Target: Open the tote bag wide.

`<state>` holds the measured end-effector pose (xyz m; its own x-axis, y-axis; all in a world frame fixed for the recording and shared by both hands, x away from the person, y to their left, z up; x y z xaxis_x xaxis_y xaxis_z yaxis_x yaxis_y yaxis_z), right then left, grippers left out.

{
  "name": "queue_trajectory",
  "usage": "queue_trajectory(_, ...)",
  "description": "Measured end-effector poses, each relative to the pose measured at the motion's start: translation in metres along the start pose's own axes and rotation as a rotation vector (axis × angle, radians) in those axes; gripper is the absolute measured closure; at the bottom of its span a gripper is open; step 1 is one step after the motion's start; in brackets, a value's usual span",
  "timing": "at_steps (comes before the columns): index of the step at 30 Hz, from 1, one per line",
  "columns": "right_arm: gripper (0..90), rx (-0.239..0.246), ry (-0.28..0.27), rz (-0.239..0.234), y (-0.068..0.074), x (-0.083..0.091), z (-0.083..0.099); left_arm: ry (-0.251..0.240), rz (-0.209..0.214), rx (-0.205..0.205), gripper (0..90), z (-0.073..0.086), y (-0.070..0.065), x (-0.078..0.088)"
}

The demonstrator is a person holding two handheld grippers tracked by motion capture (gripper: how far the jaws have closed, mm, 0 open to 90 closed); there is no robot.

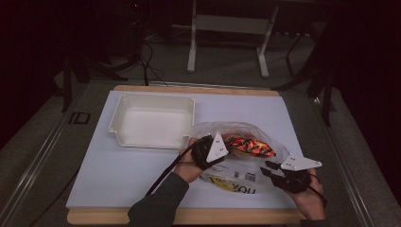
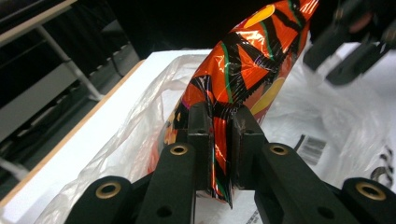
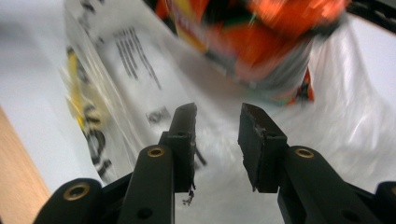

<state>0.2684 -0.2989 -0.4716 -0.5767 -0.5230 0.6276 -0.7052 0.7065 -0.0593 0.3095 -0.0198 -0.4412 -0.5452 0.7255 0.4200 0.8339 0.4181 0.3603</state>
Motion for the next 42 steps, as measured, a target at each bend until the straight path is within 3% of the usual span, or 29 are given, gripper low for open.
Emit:
queue_trajectory(8,60.7,0.010,0.044,-0.030,0.021,-0.020,0.013,-0.030,0.034,0.059,82.0,-0.004,0.007,0.002)
queue_trajectory(15,60.3,-0.009,0.087,-0.043,0.024,-0.039,0.023,-0.052,0.054,0.095,82.2,-0.009,0.011,0.005)
queue_trajectory(26,61.6,-0.010,0.148,0.013,0.015,-0.055,0.032,-0.088,0.094,0.169,82.4,-0.010,0.018,0.012)
queue_trajectory(35,64.0,-0.022,0.162,0.034,-0.002,-0.060,0.029,-0.091,0.109,0.168,82.4,-0.015,0.017,0.016)
queue_trajectory(42,64.7,-0.008,0.175,0.101,-0.020,-0.064,0.026,-0.093,0.121,0.178,82.4,-0.020,0.017,0.016)
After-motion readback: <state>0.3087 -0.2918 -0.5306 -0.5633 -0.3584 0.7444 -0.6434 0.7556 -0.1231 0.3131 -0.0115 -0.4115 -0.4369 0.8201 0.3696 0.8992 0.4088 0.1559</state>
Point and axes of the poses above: each handheld gripper's, and its own axes: x roughly backward along the jaws, z roughly out of its underside, y roughly to its left, the point moved 1 cm from there along -x, roughly forward along the jaws, and after that the axes turned 4 degrees about -x, right-handed, at the moved point
